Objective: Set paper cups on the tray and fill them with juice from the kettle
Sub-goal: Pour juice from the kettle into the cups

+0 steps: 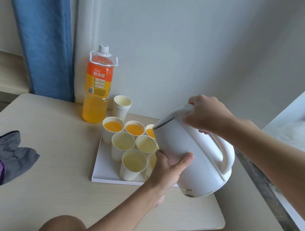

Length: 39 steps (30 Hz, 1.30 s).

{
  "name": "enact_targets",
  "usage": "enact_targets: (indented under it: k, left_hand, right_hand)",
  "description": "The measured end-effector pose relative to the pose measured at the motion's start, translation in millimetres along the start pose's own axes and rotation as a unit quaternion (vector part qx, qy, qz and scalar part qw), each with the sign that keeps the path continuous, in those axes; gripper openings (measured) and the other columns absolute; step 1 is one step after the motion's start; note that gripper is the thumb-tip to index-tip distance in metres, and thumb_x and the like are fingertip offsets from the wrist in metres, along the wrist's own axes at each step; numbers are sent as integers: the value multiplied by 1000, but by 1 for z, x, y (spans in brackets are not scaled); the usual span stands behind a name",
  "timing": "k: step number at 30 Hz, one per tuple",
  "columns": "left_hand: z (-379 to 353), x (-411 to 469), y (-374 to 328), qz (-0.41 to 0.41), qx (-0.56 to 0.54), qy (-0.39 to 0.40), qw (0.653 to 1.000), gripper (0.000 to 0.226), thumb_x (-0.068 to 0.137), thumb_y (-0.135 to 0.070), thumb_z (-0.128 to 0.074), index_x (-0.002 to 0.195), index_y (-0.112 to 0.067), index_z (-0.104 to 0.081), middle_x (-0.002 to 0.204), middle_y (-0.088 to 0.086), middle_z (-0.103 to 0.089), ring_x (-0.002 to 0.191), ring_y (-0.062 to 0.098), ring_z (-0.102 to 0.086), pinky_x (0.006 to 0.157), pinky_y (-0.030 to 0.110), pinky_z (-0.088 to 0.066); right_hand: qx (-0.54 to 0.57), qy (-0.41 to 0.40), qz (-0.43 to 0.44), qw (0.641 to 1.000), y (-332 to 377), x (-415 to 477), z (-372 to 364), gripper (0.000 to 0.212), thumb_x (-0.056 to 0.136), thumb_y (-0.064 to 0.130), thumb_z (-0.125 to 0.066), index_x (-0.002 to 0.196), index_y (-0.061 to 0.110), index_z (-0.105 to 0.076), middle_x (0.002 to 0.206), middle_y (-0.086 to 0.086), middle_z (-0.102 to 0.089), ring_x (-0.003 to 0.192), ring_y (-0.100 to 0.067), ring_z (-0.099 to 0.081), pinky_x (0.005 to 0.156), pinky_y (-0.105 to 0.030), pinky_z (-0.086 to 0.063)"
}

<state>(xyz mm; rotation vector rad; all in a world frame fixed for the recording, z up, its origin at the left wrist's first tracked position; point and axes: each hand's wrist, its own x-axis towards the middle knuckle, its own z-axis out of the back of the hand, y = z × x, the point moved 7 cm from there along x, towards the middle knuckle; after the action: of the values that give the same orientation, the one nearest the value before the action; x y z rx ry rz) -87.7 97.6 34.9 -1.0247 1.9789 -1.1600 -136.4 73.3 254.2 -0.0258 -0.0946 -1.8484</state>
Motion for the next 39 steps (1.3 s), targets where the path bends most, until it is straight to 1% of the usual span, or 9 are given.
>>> enact_targets:
  k: [3, 8, 14, 18, 22, 27, 31, 37, 39]
  left_hand:
    - [1, -1, -1, 4, -8, -3, 1000, 96, 65, -65, -87, 139, -16, -49, 131, -2, -70, 121, 19, -68, 104, 53, -55]
    - [0, -3, -1, 19, -12, 4, 1000, 94, 65, -65, -84, 138, -18, -50, 131, -5, -71, 121, 16, -68, 100, 48, -57]
    - [-3, -4, 2, 30, -14, 3, 999, 96, 63, -67, -84, 138, -18, -49, 132, -6, -70, 122, 14, -66, 104, 52, -55]
    - [-5, -4, 2, 35, -20, 5, 999, 97, 63, -68, -84, 138, -18, -49, 132, -5, -70, 122, 16, -67, 101, 52, -57]
    - [-6, -6, 0, 36, -25, 10, 999, 96, 64, -67, -84, 139, -19, -48, 131, -6, -70, 121, 18, -67, 97, 52, -59]
    - [-8, -10, -4, 39, -35, 16, 998, 96, 64, -67, -83, 140, -19, -48, 132, -4, -70, 121, 18, -68, 81, 38, -60]
    - [-10, -12, -5, 41, -38, 17, 998, 96, 64, -67, -81, 139, -18, -48, 132, -4, -70, 119, 20, -69, 72, 33, -60]
    - [-11, -13, -4, 43, -32, 14, 998, 97, 60, -68, -80, 138, -20, -49, 131, -2, -70, 117, 24, -70, 80, 40, -60]
    - [-12, -13, -5, 44, -30, 14, 999, 96, 61, -68, -80, 138, -20, -48, 131, -3, -70, 117, 25, -70, 80, 40, -60]
  right_hand:
    - [-9, 3, 0, 1000, 5, 3, -1, 13, 74, 10, -49, 82, 10, -58, 53, -7, -62, 41, -21, -56, 52, -23, -47]
    - [-24, 10, 0, 1000, 10, 4, -2, 15, 73, 10, -48, 83, 11, -60, 55, -7, -63, 43, -22, -58, 53, -24, -50]
    - [-38, 8, -1, 999, 10, 5, -2, 16, 74, 11, -49, 85, 11, -62, 58, -7, -64, 44, -22, -60, 56, -26, -53]
    - [-46, 9, 1, 999, 12, 5, -2, 18, 74, 11, -49, 86, 12, -62, 59, -7, -64, 45, -22, -61, 58, -27, -55]
    - [-45, 12, 1, 999, 13, 6, -2, 18, 74, 12, -49, 87, 12, -62, 60, -6, -64, 46, -22, -62, 57, -26, -54]
    - [-49, 15, 4, 999, 14, 6, -3, 18, 74, 12, -48, 86, 13, -61, 59, -6, -63, 44, -21, -61, 56, -24, -51]
    - [-50, 16, 7, 999, 16, 5, -3, 17, 75, 12, -48, 86, 12, -61, 59, -6, -63, 45, -21, -62, 57, -25, -53]
    - [-46, 18, 5, 999, 14, 4, -3, 16, 79, 14, -45, 86, 12, -59, 59, -5, -61, 46, -20, -58, 56, -24, -48]
    - [-46, 17, 6, 999, 14, 4, -3, 16, 78, 14, -45, 85, 12, -59, 59, -6, -61, 45, -20, -58, 56, -24, -48]
